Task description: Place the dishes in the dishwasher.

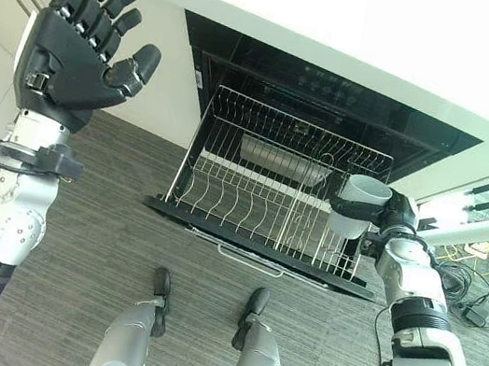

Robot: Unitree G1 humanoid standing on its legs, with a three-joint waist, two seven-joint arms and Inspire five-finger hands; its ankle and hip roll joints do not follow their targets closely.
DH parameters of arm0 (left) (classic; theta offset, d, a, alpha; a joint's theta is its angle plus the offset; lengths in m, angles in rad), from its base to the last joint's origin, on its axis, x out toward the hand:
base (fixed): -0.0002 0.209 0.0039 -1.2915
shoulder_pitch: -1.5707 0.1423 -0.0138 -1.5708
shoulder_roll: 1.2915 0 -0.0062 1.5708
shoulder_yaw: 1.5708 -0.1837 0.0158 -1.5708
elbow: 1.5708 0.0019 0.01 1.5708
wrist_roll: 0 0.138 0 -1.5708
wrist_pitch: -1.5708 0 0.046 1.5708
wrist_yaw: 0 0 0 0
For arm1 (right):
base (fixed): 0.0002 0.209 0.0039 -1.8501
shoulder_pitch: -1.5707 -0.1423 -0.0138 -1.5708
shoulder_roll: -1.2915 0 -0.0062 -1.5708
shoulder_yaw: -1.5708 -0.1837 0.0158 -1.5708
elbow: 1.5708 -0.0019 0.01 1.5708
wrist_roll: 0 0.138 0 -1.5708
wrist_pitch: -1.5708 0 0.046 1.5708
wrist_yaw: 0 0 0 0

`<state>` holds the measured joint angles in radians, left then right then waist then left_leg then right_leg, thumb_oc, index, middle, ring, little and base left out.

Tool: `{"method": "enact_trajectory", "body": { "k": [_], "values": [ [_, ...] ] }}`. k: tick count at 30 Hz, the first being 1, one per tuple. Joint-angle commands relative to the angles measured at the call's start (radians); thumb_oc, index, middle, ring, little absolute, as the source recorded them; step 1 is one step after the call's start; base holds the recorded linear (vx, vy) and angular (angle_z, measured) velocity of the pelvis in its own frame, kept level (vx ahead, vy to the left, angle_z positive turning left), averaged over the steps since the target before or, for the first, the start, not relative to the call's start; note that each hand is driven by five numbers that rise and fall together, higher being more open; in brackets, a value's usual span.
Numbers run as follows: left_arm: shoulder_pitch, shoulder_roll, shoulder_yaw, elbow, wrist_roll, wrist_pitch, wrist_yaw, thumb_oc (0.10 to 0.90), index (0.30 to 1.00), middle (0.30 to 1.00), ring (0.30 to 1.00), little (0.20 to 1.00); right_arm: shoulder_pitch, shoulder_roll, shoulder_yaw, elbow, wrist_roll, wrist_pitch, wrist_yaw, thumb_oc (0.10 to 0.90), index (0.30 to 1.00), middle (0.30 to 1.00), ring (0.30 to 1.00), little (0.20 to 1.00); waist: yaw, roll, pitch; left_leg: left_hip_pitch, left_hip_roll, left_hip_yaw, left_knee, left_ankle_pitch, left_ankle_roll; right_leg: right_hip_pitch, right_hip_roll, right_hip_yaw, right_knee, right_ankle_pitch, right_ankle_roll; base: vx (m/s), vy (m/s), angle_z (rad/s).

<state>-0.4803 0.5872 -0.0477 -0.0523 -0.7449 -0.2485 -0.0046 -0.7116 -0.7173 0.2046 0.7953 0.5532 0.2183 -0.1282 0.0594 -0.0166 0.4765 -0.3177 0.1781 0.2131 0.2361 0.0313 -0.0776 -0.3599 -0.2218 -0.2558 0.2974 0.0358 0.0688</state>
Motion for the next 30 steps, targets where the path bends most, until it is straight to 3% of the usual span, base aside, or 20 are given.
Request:
{"method": "enact_trajectory", "body": {
  "k": [1, 2, 3, 23, 30],
  "values": [
    [-0.082, 0.041, -0.021, -0.111, -0.023, -0.143, 0.007, 0.8, 0.9, 0.9, 0.9, 0.9, -0.111, -0.104, 0.047, -0.021, 0.001, -0.043, -0.009, 0.4, 0.3, 0.3, 0.3, 0.3, -0.002, 0.016, -0.076, 0.001, -0.003, -0.087, 0.064, -0.189, -0.027, 0.041, -0.013, 0.019, 0.003, -0.139, 0.064, 0.0, 0.0, 0.0],
    [-0.082, 0.041, -0.021, -0.111, -0.022, -0.143, 0.007, 0.8, 0.9, 0.9, 0.9, 0.9, -0.116, -0.106, 0.048, -0.017, 0.009, -0.035, -0.014, 0.497, 0.446, 0.446, 0.446, 0.446, -0.002, 0.017, -0.075, 0.001, -0.004, -0.086, 0.064, -0.189, -0.027, 0.041, -0.013, 0.019, 0.003, -0.139, 0.064, 0.0, 0.0, 0.0],
    [-0.08, 0.041, -0.02, -0.112, -0.023, -0.143, 0.007, 0.8, 0.9, 0.9, 0.9, 0.9, -0.119, -0.107, 0.047, -0.014, 0.016, -0.03, -0.016, 0.8, 0.9, 0.9, 0.9, 0.9, -0.002, 0.018, -0.073, 0.001, -0.004, -0.086, 0.064, -0.189, -0.026, 0.04, -0.012, 0.019, 0.003, -0.138, 0.064, 0.0, 0.0, 0.0],
    [-0.052, 0.061, -0.021, -0.128, -0.028, -0.129, 0.016, 0.8, 0.9, 0.9, 0.9, 0.9, -0.133, -0.161, 0.031, -0.079, -0.041, 0.003, -0.05, 0.8, 0.9, 0.9, 0.9, 0.9, -0.013, 0.014, -0.075, 0.016, -0.003, -0.072, 0.064, -0.195, -0.024, 0.042, -0.008, 0.021, 0.003, -0.133, 0.066, 0.0, 0.0, 0.0],
    [-0.027, 0.062, -0.006, -0.134, -0.025, -0.142, 0.017, 0.8, 0.9, 0.9, 0.9, 0.9, -0.114, -0.168, -0.024, -0.191, -0.034, -0.047, -0.102, 0.8, 0.9, 0.9, 0.9, 0.9, -0.025, 0.018, -0.08, 0.026, -0.001, -0.066, 0.064, -0.197, -0.023, 0.048, -0.007, 0.026, 0.003, -0.134, 0.067, 0.0, 0.0, 0.0]
  ]
}}
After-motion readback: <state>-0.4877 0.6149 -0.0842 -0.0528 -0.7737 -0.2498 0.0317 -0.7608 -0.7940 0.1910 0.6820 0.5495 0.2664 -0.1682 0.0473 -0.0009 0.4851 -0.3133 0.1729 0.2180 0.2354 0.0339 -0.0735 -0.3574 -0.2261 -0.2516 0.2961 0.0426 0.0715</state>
